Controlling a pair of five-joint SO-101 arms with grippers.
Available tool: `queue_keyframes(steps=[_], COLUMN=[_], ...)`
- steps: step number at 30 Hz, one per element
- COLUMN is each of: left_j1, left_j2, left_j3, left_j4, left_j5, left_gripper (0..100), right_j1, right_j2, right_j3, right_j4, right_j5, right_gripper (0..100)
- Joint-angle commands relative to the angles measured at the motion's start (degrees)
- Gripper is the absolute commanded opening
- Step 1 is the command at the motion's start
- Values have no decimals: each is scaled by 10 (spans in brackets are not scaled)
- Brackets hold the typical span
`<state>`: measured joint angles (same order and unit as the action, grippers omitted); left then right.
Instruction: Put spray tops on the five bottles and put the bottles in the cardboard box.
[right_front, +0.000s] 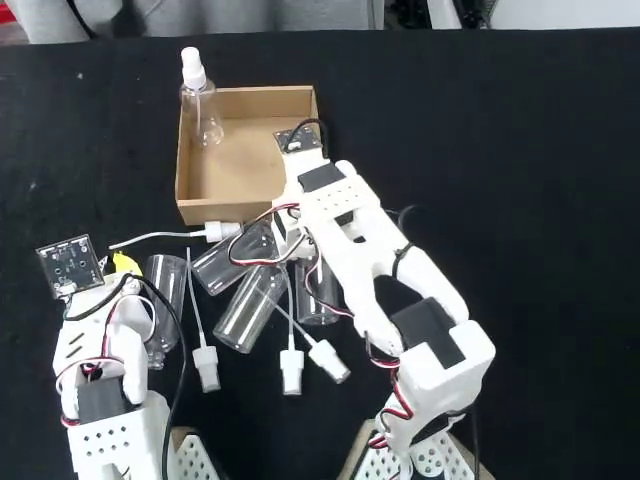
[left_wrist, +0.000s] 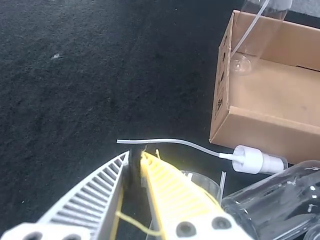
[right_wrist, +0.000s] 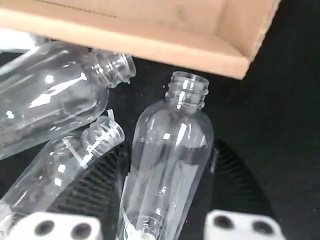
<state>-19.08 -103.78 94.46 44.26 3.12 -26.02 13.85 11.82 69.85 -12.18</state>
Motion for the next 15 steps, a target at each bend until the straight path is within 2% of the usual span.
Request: queue_keyframes(steps=[1,11,15], left_j1=[-6,-6,-6], left_j2=[-7,-7,-7], left_j3=[-7,-7,-7], left_j4=[-15,-15,-15], left_j5=[-4,-4,-4], left_gripper=[30,30,30], right_j1=[-17,-14,-13], right_j2=[-8,-21,-20], right_j3=[-36,-35,-36], right_j4=[27,39,41], right_j5=[49,172,185], right_gripper=[160,159,164])
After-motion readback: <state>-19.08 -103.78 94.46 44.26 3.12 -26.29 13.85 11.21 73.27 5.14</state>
